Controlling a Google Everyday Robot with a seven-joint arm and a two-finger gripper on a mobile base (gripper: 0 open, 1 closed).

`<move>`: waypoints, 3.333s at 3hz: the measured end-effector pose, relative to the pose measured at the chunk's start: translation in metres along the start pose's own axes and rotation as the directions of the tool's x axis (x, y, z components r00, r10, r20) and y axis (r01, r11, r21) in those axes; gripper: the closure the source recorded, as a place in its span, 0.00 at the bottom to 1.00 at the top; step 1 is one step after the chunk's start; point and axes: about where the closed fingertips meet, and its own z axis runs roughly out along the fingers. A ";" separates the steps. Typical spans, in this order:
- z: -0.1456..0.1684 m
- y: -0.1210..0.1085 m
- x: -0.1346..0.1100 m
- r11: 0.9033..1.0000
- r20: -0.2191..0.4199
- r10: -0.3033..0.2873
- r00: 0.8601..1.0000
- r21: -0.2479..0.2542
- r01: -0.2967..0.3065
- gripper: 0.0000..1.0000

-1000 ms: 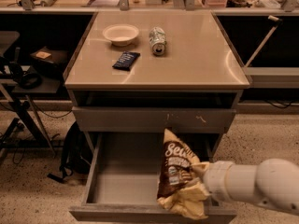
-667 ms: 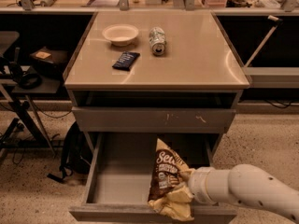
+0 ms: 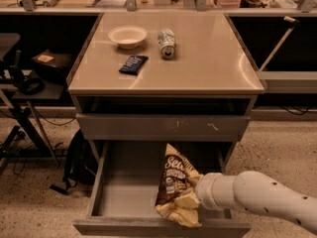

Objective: Place brown chip bag into middle drawer

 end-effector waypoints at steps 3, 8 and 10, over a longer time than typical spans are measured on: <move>-0.020 -0.140 0.052 0.928 -0.062 0.139 0.988 0.355 -0.108 1.00; 0.089 -0.119 0.082 0.975 -0.310 -0.014 0.950 0.207 0.082 0.82; 0.089 -0.119 0.082 0.975 -0.310 -0.014 0.950 0.207 0.082 0.35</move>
Offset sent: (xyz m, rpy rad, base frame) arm 0.0987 -0.1745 -0.0201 -0.2148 -0.1169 -0.4869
